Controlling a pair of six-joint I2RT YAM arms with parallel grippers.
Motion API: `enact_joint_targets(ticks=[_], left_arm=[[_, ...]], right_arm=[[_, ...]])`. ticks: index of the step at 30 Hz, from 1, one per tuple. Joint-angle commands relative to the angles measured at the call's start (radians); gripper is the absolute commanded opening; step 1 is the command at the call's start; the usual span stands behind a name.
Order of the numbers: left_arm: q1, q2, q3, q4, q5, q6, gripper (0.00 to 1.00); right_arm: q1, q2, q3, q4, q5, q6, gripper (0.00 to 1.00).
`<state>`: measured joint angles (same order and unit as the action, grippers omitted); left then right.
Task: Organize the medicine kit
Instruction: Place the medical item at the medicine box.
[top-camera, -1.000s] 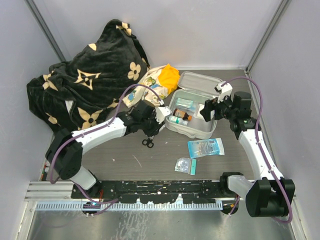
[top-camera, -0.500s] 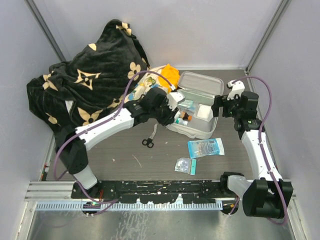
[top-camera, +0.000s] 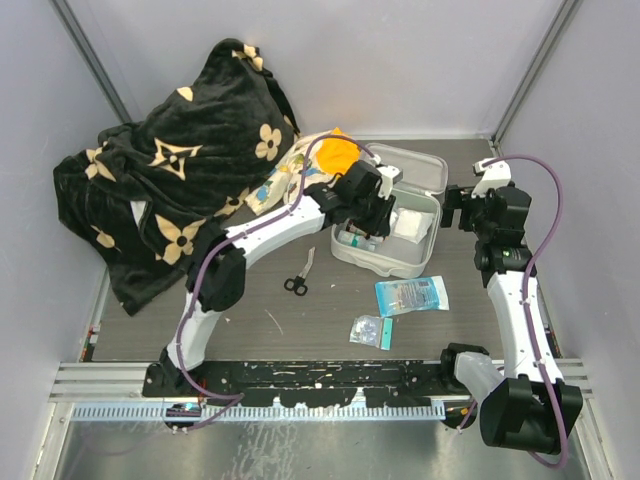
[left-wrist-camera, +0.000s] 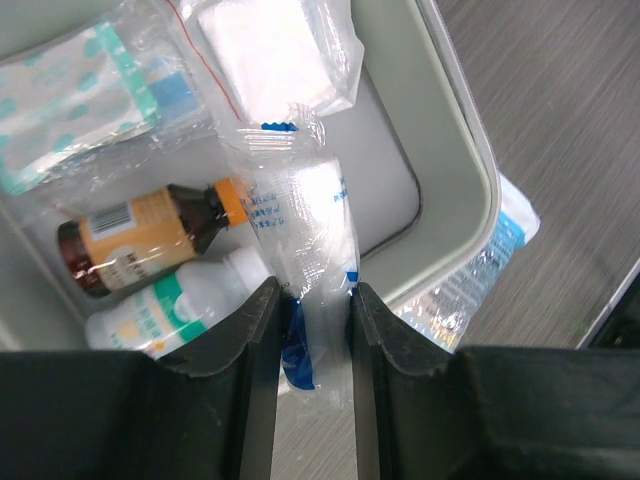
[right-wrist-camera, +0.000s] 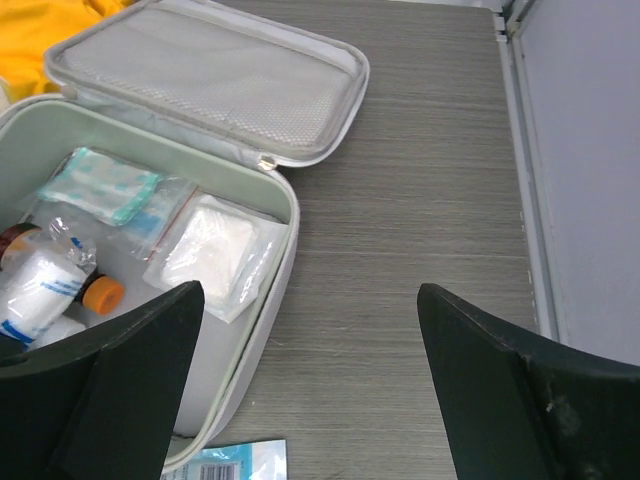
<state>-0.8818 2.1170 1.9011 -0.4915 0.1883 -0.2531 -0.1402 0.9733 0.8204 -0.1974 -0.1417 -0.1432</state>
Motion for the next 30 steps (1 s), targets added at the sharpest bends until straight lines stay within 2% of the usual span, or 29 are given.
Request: enact_joint_targets(ticks=[1, 11, 19, 24, 30], left_arm=[[-0.014, 0.082, 0.122, -0.027, 0.016, -0.118, 0.21], [-0.052, 0.257, 0.294, -0.09, -0.028, -0.169, 0.24], [-0.064, 0.301, 0.293, -0.113, -0.07, -0.2, 0.24], [-0.066, 0.296, 0.275, -0.132, -0.157, -0.206, 0.25], [-0.065, 0.27, 0.239, -0.131, -0.254, -0.177, 0.33]], right_arm=[[-0.016, -0.022, 0.004, 0.061, 0.071, 0.006, 0.94], [-0.028, -0.028, 0.0, 0.064, 0.049, 0.008, 0.95], [-0.03, -0.024, -0.003, 0.063, 0.025, 0.008, 0.95], [-0.029, -0.024, -0.005, 0.064, 0.017, 0.008, 0.96], [-0.029, -0.027, -0.006, 0.062, 0.001, 0.01, 0.96]])
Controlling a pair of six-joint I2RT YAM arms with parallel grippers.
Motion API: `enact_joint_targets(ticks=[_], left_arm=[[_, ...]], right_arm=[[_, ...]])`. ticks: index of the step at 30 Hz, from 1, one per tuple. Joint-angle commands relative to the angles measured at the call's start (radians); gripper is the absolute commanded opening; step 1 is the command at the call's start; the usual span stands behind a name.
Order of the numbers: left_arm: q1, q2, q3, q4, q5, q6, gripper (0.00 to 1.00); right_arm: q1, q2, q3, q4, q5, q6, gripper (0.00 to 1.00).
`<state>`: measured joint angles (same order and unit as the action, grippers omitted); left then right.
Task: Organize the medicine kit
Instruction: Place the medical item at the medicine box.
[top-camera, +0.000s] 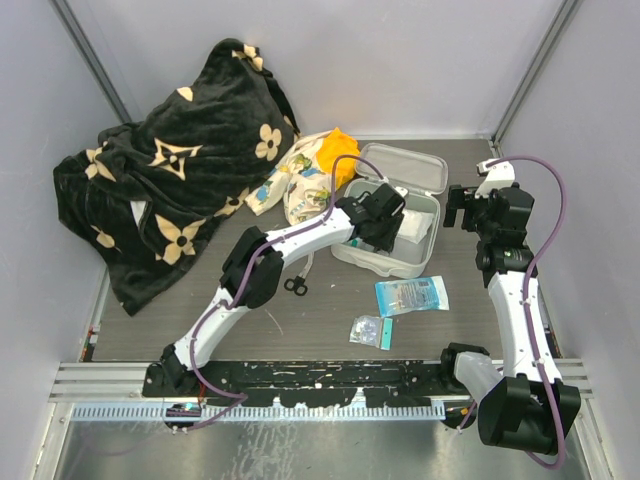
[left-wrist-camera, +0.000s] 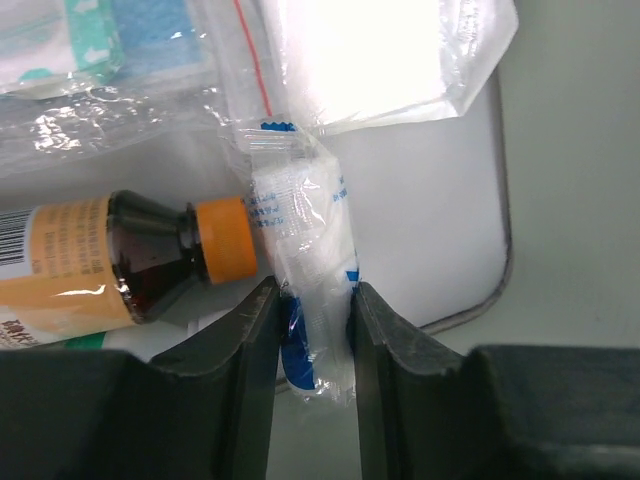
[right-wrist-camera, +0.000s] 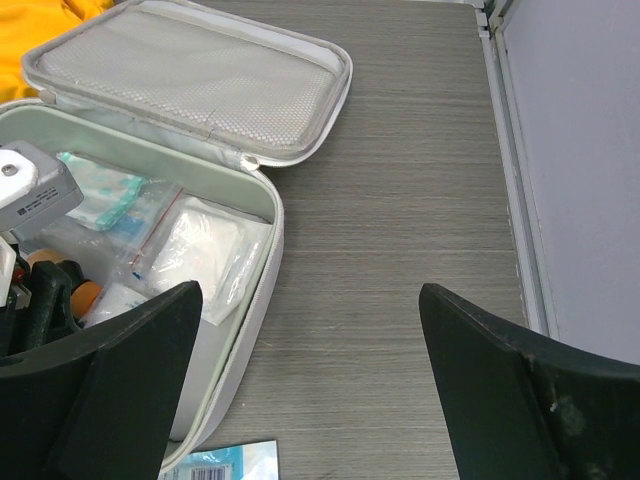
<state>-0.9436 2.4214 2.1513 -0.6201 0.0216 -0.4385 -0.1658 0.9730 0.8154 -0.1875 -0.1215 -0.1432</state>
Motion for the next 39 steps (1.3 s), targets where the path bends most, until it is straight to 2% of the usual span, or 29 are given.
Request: enact_joint_targets(ticks=[1, 4, 26, 33, 39], left_arm=[[-0.004, -0.04, -0.018, -0.002, -0.093, 0.009, 0.35], [-0.004, -0.054, -0.041, 0.003, -0.088, 0.015, 0.41], [-0.003, -0.231, -0.089, -0.006, -0.035, 0.08, 0.68], [-0.001, -0.34, -0.151, 0.007, -0.044, 0.237, 0.78], [0.023, -0.499, -0.366, 0.063, -0.14, 0.45, 0.81]], right_arm=[[-0.003, -0.027, -0.002, 0.053, -0.021, 0.01, 0.96], [-0.004, -0.027, -0.002, 0.05, -0.031, 0.011, 0.96], [-0.003, -0.024, -0.004, 0.047, -0.059, 0.011, 0.96], [-0.003, -0.019, 0.002, 0.026, -0.085, -0.008, 1.0], [-0.003, -0.028, 0.003, 0.016, -0.13, -0.033, 1.0]])
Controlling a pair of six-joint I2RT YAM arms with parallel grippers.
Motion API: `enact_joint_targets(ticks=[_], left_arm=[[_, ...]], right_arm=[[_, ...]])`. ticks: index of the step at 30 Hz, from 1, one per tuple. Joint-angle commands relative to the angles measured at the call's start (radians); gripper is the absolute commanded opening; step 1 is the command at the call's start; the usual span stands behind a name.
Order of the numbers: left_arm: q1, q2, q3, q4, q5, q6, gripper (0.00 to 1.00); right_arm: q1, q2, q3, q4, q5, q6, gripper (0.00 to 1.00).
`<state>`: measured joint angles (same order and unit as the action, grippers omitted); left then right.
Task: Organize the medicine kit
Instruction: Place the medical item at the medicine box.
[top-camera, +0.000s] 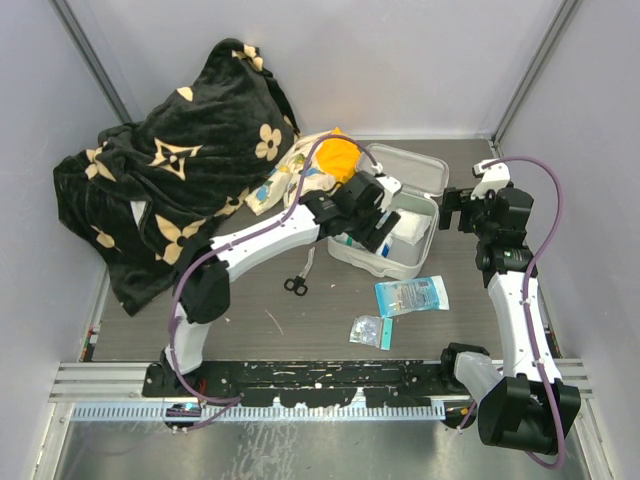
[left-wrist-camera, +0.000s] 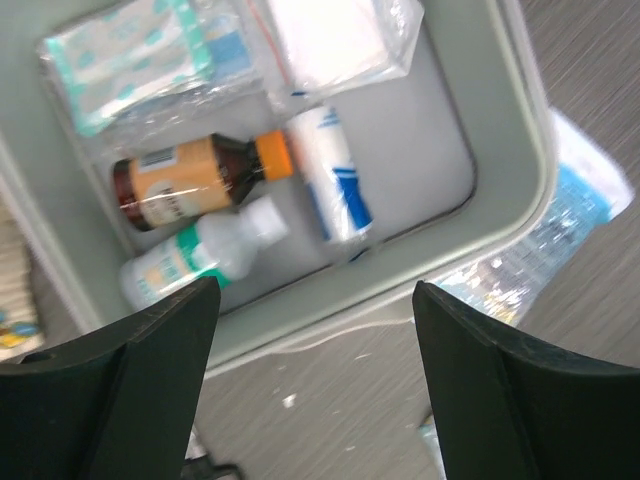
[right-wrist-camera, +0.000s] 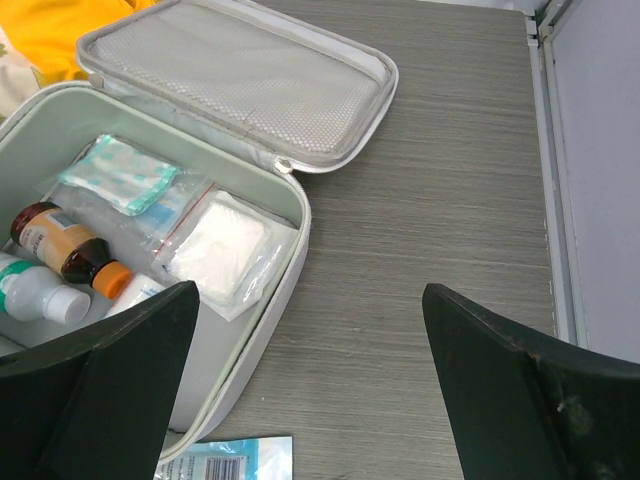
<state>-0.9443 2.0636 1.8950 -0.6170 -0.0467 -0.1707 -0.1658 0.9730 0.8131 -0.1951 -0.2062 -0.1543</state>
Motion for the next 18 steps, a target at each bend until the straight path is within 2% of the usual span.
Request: enact_joint_targets(ticks=[1, 5, 9, 13, 18], left_arm=[[0.034, -0.169, -0.155, 0.066, -0.077, 0.218, 0.81], [0.107, -0.282, -0.337, 0.085, -0.029, 0.308, 0.81], [0.251, -0.393, -0.469, 0.1, 0.127, 0.334, 0.82], [0.403, -0.45, -0.523, 0.08, 0.264, 0.368, 0.86], [0.546, -0.392, -0.498, 0.012, 0.392, 0.462, 0.99]], right_arm=[[-0.004, -0.029, 0.005, 0.023, -0.053, -0.023, 1.0], [-0.003, -0.027, -0.001, 0.023, -0.081, -0.023, 1.0], [-0.004, -0.013, 0.002, 0.017, -0.11, -0.017, 1.0], [-0.004, -0.006, 0.002, 0.016, -0.116, -0.017, 1.0], [-0.003, 0.008, 0.004, 0.011, -0.118, -0.018, 1.0]])
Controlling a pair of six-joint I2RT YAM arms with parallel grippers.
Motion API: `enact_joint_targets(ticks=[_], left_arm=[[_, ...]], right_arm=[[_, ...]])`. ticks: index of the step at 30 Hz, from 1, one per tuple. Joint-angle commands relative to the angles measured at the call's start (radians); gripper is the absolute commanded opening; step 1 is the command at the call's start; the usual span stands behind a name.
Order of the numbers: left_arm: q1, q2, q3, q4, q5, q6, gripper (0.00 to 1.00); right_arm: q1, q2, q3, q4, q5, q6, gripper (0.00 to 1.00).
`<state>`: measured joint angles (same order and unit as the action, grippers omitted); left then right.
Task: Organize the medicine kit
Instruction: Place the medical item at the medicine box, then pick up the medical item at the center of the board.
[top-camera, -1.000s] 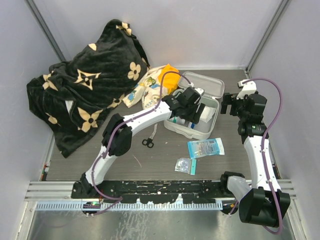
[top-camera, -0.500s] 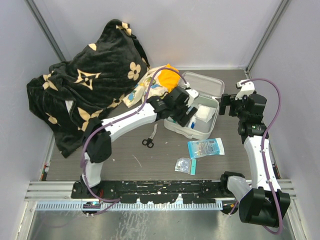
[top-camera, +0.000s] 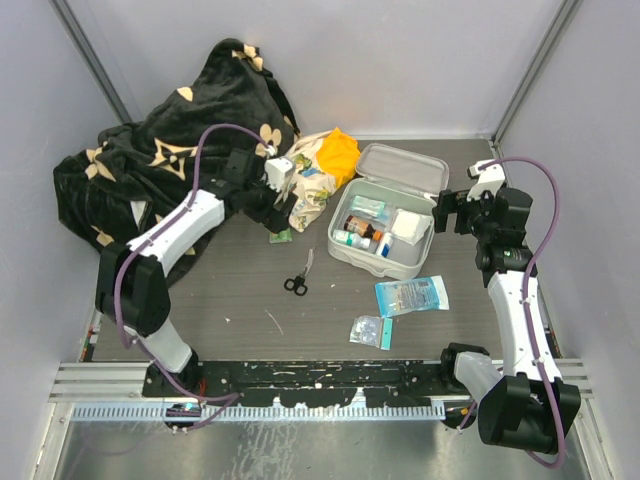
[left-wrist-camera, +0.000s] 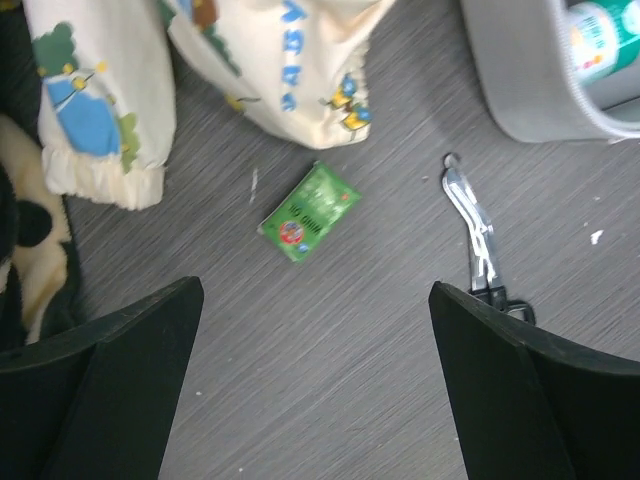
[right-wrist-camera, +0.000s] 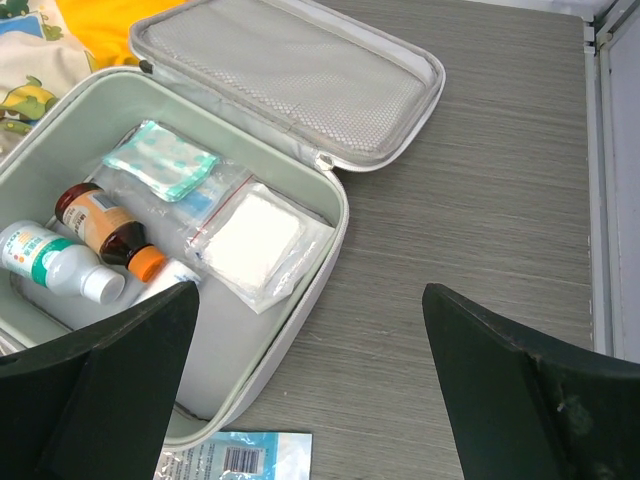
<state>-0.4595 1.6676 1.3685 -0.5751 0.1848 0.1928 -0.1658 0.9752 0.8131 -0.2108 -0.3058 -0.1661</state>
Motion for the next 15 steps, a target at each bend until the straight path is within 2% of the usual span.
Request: enact_joint_targets(ticks=[1, 6, 11, 15], left_arm=[[0.077, 0.023, 0.039, -0.043, 0.189, 0.118, 0.98], [0.117, 0.123, 0.099, -0.097, 0.279, 0.252, 0.98], [0.117, 0.231, 0.161, -0.155, 0.298, 0.345, 1.0], [0.117, 0.305, 0.21, -0.179, 0.292, 0.387, 0.97]], right_arm=[[-0.003, 0.006, 0.004, 0.026, -0.018, -0.007, 1.0], [-0.003, 0.007, 0.002, 0.027, -0.012, -0.012, 1.0], [-0.004, 0.006, 0.001, 0.027, -0.014, -0.013, 1.0], [-0.003, 0.009, 0.0, 0.025, -0.022, -0.013, 1.0]])
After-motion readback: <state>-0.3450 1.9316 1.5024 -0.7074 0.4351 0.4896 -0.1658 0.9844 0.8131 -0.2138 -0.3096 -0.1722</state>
